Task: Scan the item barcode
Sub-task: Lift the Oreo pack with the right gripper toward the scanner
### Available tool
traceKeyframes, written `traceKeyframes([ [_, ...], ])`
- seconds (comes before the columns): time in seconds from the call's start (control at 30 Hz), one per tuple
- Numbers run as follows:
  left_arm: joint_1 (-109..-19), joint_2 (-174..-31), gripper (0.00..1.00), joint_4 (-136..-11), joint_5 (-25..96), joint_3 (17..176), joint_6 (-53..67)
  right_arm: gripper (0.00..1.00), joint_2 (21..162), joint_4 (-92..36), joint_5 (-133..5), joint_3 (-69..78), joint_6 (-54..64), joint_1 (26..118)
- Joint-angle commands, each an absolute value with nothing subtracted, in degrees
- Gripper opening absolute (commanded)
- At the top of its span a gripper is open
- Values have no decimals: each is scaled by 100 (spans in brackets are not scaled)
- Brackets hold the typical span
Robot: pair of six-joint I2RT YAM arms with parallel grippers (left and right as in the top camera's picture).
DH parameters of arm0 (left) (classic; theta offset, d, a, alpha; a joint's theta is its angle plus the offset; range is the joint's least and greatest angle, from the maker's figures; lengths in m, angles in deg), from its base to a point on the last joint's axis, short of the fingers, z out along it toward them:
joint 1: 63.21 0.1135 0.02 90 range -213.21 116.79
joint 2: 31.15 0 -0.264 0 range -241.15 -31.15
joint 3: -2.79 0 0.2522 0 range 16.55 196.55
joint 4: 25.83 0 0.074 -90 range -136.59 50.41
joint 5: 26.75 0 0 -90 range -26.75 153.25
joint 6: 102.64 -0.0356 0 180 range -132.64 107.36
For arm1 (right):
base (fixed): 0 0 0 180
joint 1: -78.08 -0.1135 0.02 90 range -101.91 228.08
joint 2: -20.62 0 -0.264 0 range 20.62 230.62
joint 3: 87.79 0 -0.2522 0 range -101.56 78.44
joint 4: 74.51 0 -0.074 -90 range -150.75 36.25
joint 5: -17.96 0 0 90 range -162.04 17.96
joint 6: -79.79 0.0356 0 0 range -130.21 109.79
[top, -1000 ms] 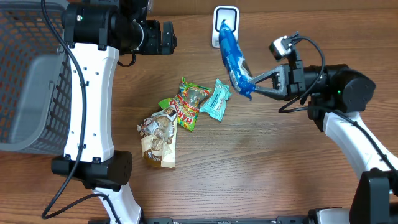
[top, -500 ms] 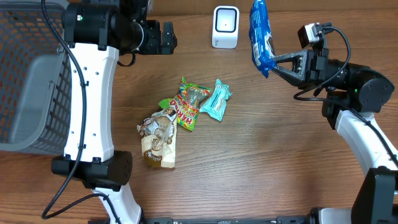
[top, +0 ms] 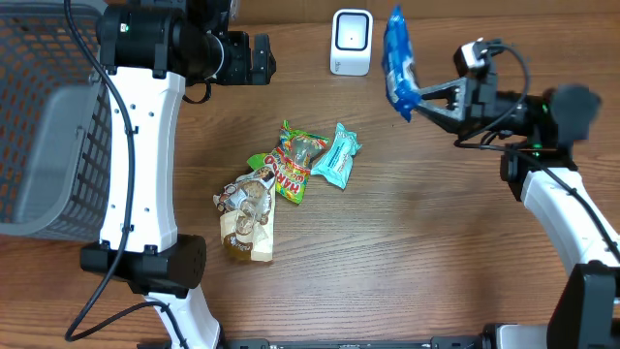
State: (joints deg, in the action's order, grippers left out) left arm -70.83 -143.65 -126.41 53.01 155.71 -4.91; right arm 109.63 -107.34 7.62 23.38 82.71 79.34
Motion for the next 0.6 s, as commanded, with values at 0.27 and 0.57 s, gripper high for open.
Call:
traceKeyframes([
  [0.27, -7074, -14315, 100, -12635, 5334, 15617, -535, 4, 10875, -7270, -486, 2206, 3251, 7351],
  [0.57, -7074, -14315, 100, -12635, 5334, 15617, -535, 4, 10875, -4511, -3832, 2176, 1170, 6809],
])
